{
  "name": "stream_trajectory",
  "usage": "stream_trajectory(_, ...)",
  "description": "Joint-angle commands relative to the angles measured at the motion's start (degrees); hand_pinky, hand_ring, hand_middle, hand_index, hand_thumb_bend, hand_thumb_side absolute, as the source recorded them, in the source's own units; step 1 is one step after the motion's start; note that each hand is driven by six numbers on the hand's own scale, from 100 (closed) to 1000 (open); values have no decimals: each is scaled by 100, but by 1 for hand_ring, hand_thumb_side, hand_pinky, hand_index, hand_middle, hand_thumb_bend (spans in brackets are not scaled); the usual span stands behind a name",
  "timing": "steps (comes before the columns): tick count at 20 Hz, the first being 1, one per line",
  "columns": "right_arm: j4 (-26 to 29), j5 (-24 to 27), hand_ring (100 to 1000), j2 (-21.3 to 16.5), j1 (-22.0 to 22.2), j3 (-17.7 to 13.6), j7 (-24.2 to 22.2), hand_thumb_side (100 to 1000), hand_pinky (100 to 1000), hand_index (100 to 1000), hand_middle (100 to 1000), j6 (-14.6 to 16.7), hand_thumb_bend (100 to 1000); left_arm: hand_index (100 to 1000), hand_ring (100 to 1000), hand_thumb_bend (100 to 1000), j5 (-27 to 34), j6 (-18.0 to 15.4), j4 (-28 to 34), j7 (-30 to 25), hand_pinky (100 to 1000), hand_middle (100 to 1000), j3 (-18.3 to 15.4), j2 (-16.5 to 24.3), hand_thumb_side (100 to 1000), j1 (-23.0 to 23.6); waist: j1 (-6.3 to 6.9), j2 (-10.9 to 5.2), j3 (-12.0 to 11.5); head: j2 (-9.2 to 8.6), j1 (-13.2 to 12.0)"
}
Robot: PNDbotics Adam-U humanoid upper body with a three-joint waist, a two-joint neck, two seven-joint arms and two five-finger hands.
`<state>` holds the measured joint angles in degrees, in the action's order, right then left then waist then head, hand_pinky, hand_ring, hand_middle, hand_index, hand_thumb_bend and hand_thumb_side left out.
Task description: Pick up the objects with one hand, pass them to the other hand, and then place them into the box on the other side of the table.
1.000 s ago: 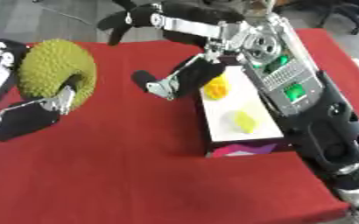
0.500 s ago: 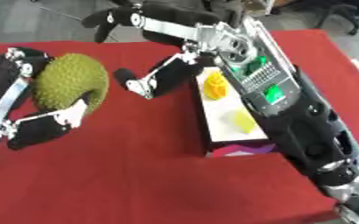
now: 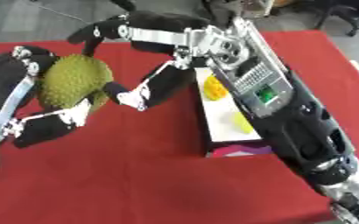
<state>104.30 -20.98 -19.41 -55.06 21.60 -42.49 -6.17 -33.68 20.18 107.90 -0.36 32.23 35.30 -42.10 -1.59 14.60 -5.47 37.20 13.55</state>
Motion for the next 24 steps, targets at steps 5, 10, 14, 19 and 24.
stream_trajectory(5, 15, -233, 1000, -28, -201, -1, 71, 100, 1000, 957, 804, 15, 100, 531, 461, 100, -147, -167, 115, -68, 597, 401, 26, -50, 391, -207, 0, -169, -32, -4, 22)
stream_trajectory(10, 5, -768, 1000, -29, -222, 66, 496, 100, 1000, 954, 820, 150, 100, 529, 458, 100, -183, -199, 157, -74, 594, 396, 46, -67, 390, -225, -15, -164, -50, -17, 26)
stream_trajectory(14, -121, -1256, 1000, 3, -218, 185, 553, 100, 1000, 940, 813, 293, 100, 528, 457, 100, -222, -259, 247, 30, 592, 391, 54, -87, 380, -245, -28, -159, -57, -18, 35)
stream_trajectory(19, -350, -1314, 1000, 54, -211, 259, 168, 134, 1000, 890, 721, 457, 100, 529, 459, 100, -314, -319, 225, 130, 595, 394, 61, -131, 366, -262, -36, -159, -54, -9, 50)
stream_trajectory(24, -493, -1250, 1000, 48, -236, 187, 22, 106, 962, 648, 435, 249, 100, 530, 467, 100, -579, -337, 181, 8, 600, 402, 66, -164, 323, -300, -24, -170, -43, 9, 59)
